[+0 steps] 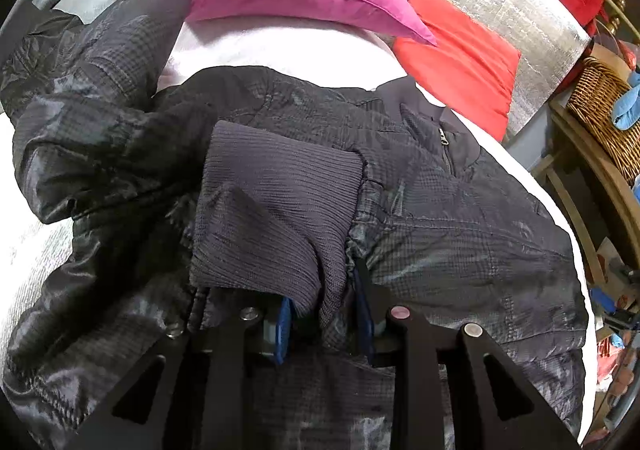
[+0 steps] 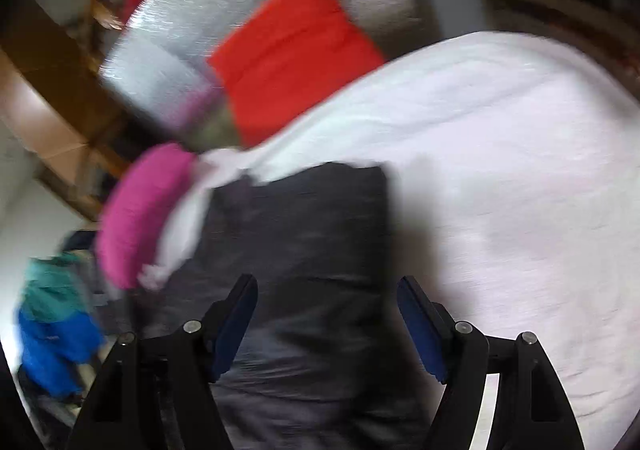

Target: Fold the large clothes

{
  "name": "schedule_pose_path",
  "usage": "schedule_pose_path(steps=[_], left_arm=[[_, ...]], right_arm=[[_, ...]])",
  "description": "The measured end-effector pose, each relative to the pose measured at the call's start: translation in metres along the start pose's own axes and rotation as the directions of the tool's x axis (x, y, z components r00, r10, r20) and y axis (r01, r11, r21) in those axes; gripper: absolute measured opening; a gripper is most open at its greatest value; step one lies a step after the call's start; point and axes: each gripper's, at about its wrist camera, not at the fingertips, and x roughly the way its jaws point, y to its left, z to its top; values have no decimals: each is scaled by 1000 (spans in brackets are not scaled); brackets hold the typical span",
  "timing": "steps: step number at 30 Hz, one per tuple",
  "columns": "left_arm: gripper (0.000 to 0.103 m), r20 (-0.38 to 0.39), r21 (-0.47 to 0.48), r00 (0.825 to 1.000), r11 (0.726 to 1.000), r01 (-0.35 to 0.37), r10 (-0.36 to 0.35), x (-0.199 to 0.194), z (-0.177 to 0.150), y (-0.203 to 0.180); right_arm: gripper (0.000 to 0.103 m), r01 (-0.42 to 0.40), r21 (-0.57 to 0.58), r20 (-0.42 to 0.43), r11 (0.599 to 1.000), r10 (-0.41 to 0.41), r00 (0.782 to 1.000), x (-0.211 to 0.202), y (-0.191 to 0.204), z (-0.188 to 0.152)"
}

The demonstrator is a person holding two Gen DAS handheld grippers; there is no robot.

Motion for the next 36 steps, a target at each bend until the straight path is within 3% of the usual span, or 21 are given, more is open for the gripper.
schedule_pose_path(steps=[2, 5, 7, 9, 12, 17, 19, 20, 24, 26, 28, 30, 32, 36], left_arm=[[31, -1, -2, 1000, 1000, 3, -3, 1, 0, 1], [33, -4, 0, 1000, 1000, 2, -2, 2, 0, 0], [33, -7, 5, 1000, 1000, -2, 2, 2, 0, 0], [33, -9, 1, 1000, 1000, 4, -4, 2, 1, 1], [33, -1, 9, 1000, 1000, -2, 2, 2, 0, -1], [34, 2, 2, 1000, 1000, 14, -14, 1, -1, 2], [34, 6, 0, 1000, 1000, 20, -20, 2, -1, 3], [34, 6, 1, 1000, 1000, 19, -19, 2, -1, 3], [35, 11, 5, 1000, 1000, 20, -20, 0, -1, 3], [39, 9, 19, 1000, 1000, 17, -17, -1, -1, 0], [58, -30, 37, 999, 999, 26, -25, -3, 4, -6], [68, -77, 23, 996, 999, 41, -39, -12, 10, -9], [69, -67, -10, 993, 996, 93, -94, -34, 16, -5], [83, -6, -74, 974, 972, 223, -224, -93, 28, 28]], right_arm=[[76, -48, -13, -68, 999, 47, 997, 13, 9, -14], [72, 38, -37, -205, 999, -45, 978, 50, -5, -35], [73, 29, 19, -171, 999, -26, 985, 40, -5, -28], [73, -18, -1, -149, 1000, 17, 989, 35, 10, -16], [76, -15, -16, -81, 1000, 13, 997, 25, 16, 4], [76, -52, 115, -43, 992, 57, 997, 63, -7, 39], [76, 12, 152, -79, 988, 0, 997, 83, -25, 50], [76, -6, 185, -81, 983, 21, 996, 89, -31, 51], [76, 11, 139, -19, 990, -9, 1000, 60, -14, 43], [76, 17, 37, 7, 999, -17, 1000, 39, 10, 29], [77, -6, -38, 13, 999, 6, 1000, 9, 28, 4], [81, -31, -79, 27, 996, 33, 999, -20, 41, -23], [82, -75, -88, 37, 993, 79, 996, -39, 54, -57], [85, -149, -59, 30, 987, 151, 988, -52, 78, -115]])
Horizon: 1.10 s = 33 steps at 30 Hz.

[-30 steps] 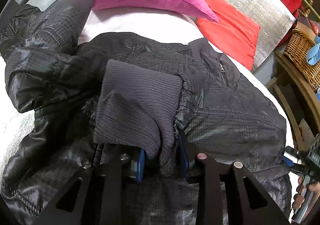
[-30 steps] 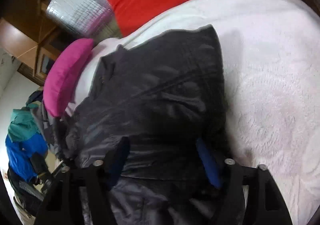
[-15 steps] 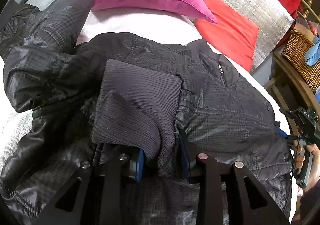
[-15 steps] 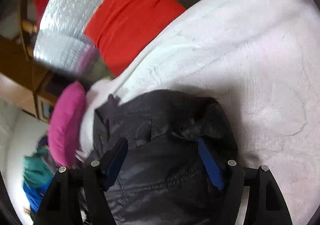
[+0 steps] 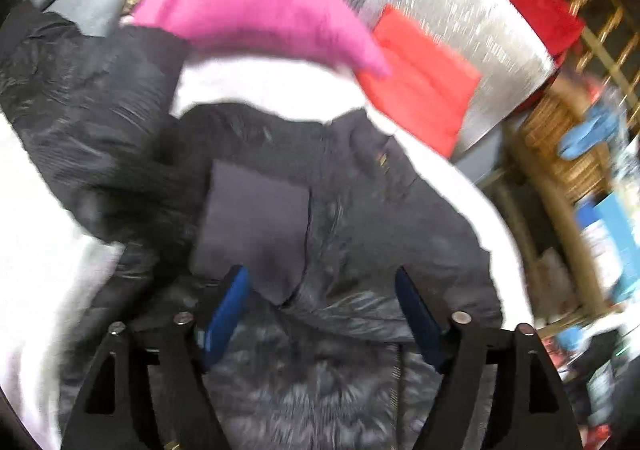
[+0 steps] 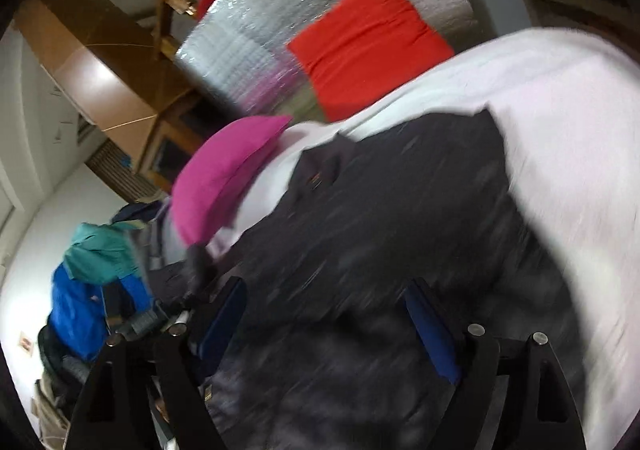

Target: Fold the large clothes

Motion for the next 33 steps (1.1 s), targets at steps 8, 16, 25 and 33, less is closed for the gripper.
schedule_pose_path(steps=[8, 16, 25, 33], left_arm=[[88, 118, -381, 992, 925, 7, 42, -84, 49, 167], [88, 165, -511, 944, 843, -165, 285, -98, 110, 291], [87, 203, -478, 908, 847, -235, 366, -75, 159, 319], [13, 130, -452, 893, 827, -334, 432, -61, 168, 327]], right_arm=[[88, -85, -71, -105, 994, 77, 992, 60, 71, -91], [92, 40, -336, -62, 941, -65, 996, 75, 105, -123], [92, 22, -414, -66, 910, -54, 996, 85, 118, -125], [92, 4, -411, -89, 912, -44, 995, 90, 115, -125]])
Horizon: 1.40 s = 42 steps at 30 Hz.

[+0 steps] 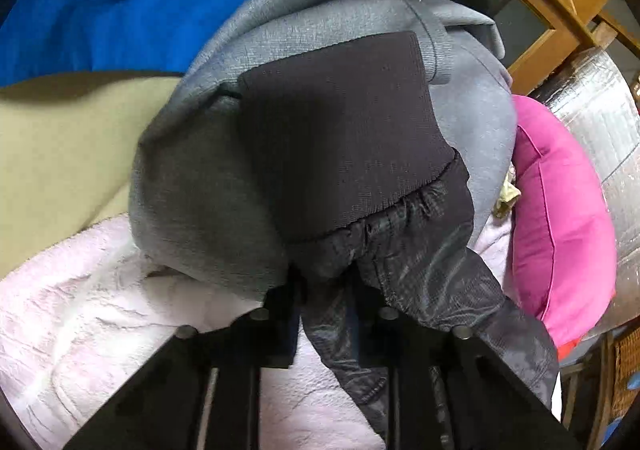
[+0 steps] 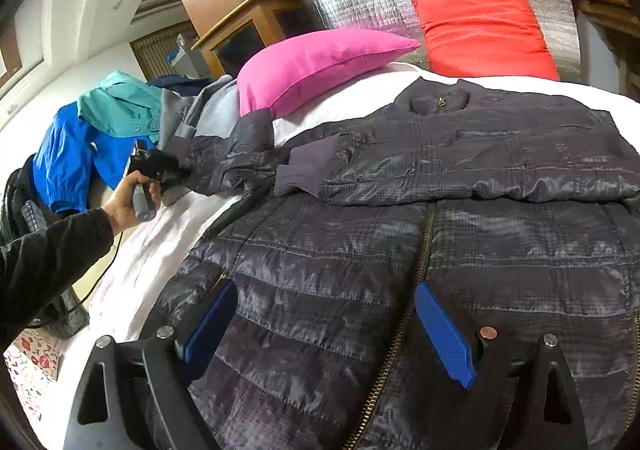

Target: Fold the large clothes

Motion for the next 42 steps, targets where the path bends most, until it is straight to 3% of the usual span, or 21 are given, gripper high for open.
schedule_pose_path(steps=[5, 8, 12, 16, 20, 23, 26, 33, 35, 36, 37, 38, 39, 42], left_arm=[[6, 68, 113, 998, 993, -14, 6, -41, -11, -26], [5, 167, 264, 986, 964, -19, -27, -91, -23, -65], [5, 258, 430, 956, 903, 16, -140, -160, -49, -123], [5, 265, 567, 928, 820, 70, -262, -209, -86, -187], [5, 196, 664, 910, 732, 150, -365, -234, -131, -243], [5, 101, 727, 901, 650, 222, -421, -237, -174, -290], [5, 24, 752, 894, 598, 279, -447, -231, -207, -324], [6, -166, 748, 873, 519, 414, -458, -204, -294, -383], [9, -276, 728, 864, 495, 474, -422, -184, -317, -392], [22, -322, 713, 861, 498, 494, -394, -171, -325, -394], [33, -373, 688, 860, 518, 508, -348, -154, -332, -394], [54, -400, 673, 860, 536, 510, -317, -147, -336, -390], [61, -413, 647, 861, 569, 507, -297, -137, -337, -385], [63, -428, 538, 852, 673, 507, -300, -119, -325, -367]], right_arm=[[92, -6, 20, 10, 1000, 6, 1000, -3, -4, 1], [92, -7, 22, 29, 1000, 7, 1000, -6, -4, 2], [92, -14, 32, 49, 999, 12, 999, -11, -6, 4], [92, -25, 53, 76, 998, 21, 997, -18, -10, 6], [92, -30, 82, 104, 996, 21, 994, -25, -17, 8], [92, -37, 104, 123, 994, 24, 992, -29, -21, 10], [92, -47, 121, 139, 992, 30, 990, -33, -24, 12], [92, -74, 177, 168, 981, 44, 985, -39, -36, 14], [92, -80, 204, 173, 976, 44, 984, -41, -42, 15], [92, -82, 223, 176, 971, 43, 984, -42, -46, 15], [92, -86, 236, 176, 968, 44, 983, -42, -48, 15], [92, -90, 249, 174, 964, 47, 984, -41, -51, 15], [92, -91, 260, 172, 961, 47, 984, -40, -53, 15], [93, -97, 287, 171, 953, 49, 984, -40, -58, 15]])
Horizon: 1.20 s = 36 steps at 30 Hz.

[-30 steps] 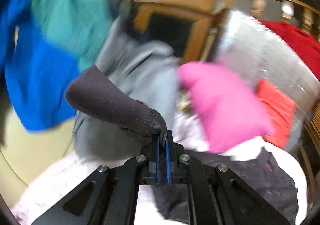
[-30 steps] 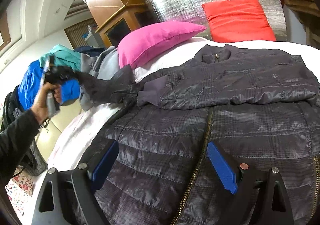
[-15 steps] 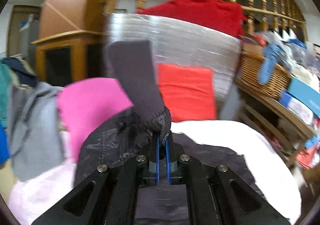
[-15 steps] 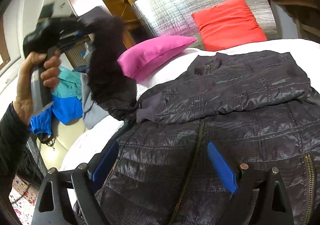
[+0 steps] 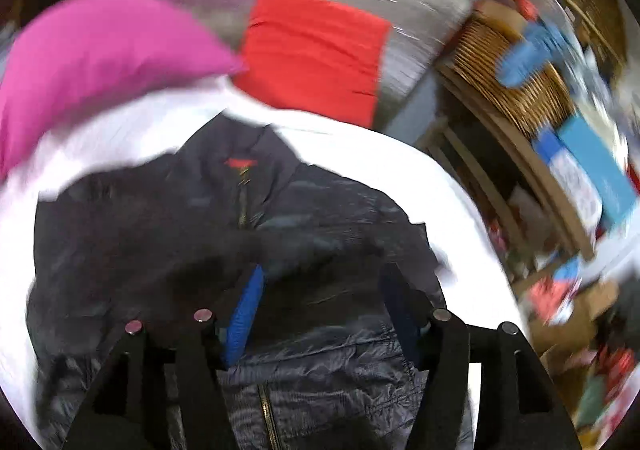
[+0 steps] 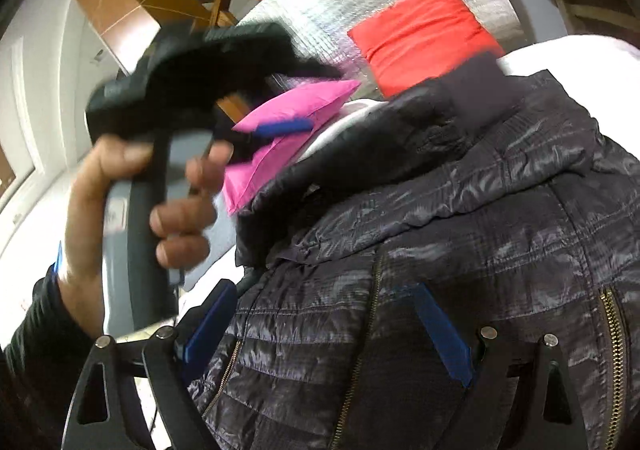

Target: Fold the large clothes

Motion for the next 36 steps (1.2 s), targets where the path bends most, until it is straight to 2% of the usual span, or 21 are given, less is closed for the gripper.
schedule_pose_path(steps=[3, 5, 7, 9, 11, 14, 16, 19, 22, 24, 25, 26, 29, 30, 31, 32, 33, 34, 36], left_arm=[[65, 55, -110, 998, 994, -1, 7, -23, -13, 36], [70, 122, -173, 991, 984, -30, 51, -43, -24, 60], [72, 188, -248, 973, 965, -85, 134, -67, -47, 92], [72, 220, -318, 955, 940, -121, 197, -80, -72, 115], [72, 237, -373, 938, 915, -154, 254, -92, -98, 133], [72, 265, -441, 913, 881, -171, 310, -100, -133, 151], [72, 269, -457, 907, 872, -176, 324, -95, -146, 154], [72, 252, -436, 910, 878, -197, 330, -84, -158, 155], [72, 264, -432, 906, 880, -196, 332, -82, -167, 156], [72, 270, -419, 908, 888, -188, 319, -82, -172, 154], [72, 266, -413, 909, 890, -191, 319, -80, -172, 153], [72, 269, -410, 909, 892, -192, 319, -82, -174, 152], [72, 259, -404, 913, 894, -195, 316, -79, -175, 152], [72, 254, -409, 914, 891, -195, 317, -78, -175, 153], [72, 250, -414, 914, 889, -197, 319, -77, -175, 155], [72, 243, -420, 916, 886, -197, 319, -76, -176, 157], [72, 241, -424, 916, 884, -196, 319, -76, -176, 157], [72, 240, -427, 916, 883, -197, 321, -75, -177, 158], [72, 235, -423, 916, 883, -204, 324, -73, -177, 157]], right_arm=[[93, 0, 15, 8, 1000, 0, 1000, -2, -4, 0], [93, -4, 33, 17, 999, 3, 1000, -4, -7, 2], [93, -27, 87, 13, 996, 26, 1000, -5, -15, 4], [93, -54, 172, 1, 984, 55, 999, -5, -26, 8], [93, -102, 292, -2, 951, 107, 994, -4, -40, 16], [93, -133, 387, 2, 912, 143, 990, 4, -53, 35], [93, -137, 431, 1, 892, 151, 988, 13, -61, 50], [93, -62, 486, -33, 872, 89, 995, 31, -79, 64], [90, 16, 483, -60, 876, 15, 998, 42, -90, 74], [90, 45, 476, -75, 879, -10, 997, 47, -96, 81], [89, 85, 480, -101, 873, -41, 994, 51, -99, 82], [87, 87, 486, -100, 870, -44, 994, 52, -102, 84], [79, 129, 425, -112, 896, -90, 990, 55, -95, 90], [70, 150, 414, -125, 898, -107, 986, 57, -97, 91], [52, 192, 404, -153, 894, -141, 978, 60, -98, 92], [42, 228, 396, -177, 890, -169, 969, 60, -100, 92], [24, 267, 372, -206, 889, -201, 958, 63, -100, 95], [21, 290, 331, -218, 898, -227, 949, 64, -95, 99], [19, 325, 225, -190, 919, -286, 939, 58, -78, 110]])
